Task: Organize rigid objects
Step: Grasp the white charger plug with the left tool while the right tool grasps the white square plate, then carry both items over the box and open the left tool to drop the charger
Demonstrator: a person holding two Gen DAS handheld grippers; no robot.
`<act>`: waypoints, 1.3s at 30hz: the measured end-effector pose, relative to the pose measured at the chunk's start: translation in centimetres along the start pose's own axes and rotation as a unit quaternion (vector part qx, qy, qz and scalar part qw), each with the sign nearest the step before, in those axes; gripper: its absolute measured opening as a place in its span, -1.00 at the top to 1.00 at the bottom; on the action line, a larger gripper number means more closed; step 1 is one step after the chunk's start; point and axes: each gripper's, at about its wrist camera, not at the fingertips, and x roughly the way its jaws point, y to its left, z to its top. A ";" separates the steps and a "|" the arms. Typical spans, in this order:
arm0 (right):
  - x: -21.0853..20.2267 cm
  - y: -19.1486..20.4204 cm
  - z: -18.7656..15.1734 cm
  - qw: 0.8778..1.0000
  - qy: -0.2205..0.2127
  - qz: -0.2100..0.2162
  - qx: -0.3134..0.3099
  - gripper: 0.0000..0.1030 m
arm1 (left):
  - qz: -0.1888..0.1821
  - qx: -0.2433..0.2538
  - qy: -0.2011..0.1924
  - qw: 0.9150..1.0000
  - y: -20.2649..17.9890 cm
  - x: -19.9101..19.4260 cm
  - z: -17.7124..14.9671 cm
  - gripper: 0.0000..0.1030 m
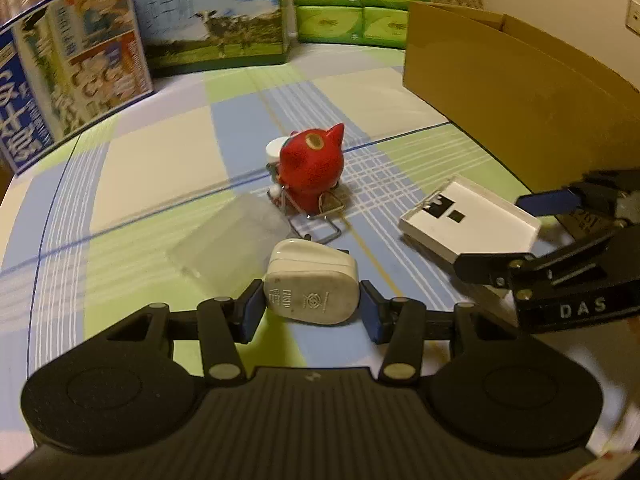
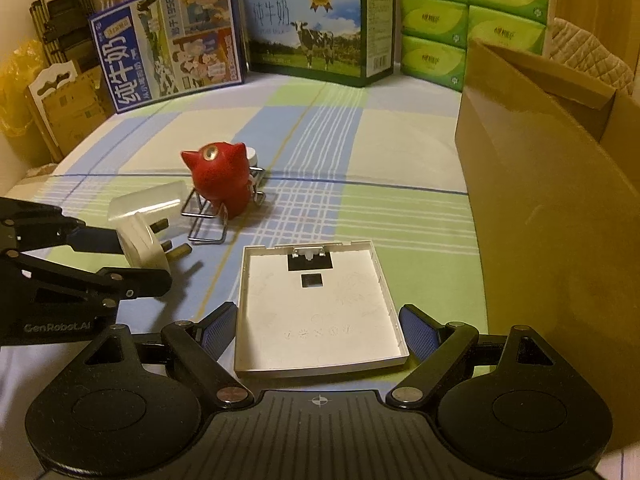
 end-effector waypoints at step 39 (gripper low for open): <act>-20.3 -0.4 0.0 0.990 -0.132 -0.038 0.017 -0.63 | 0.020 -0.066 -0.070 0.995 -7.9 -17.3 1.6 0.13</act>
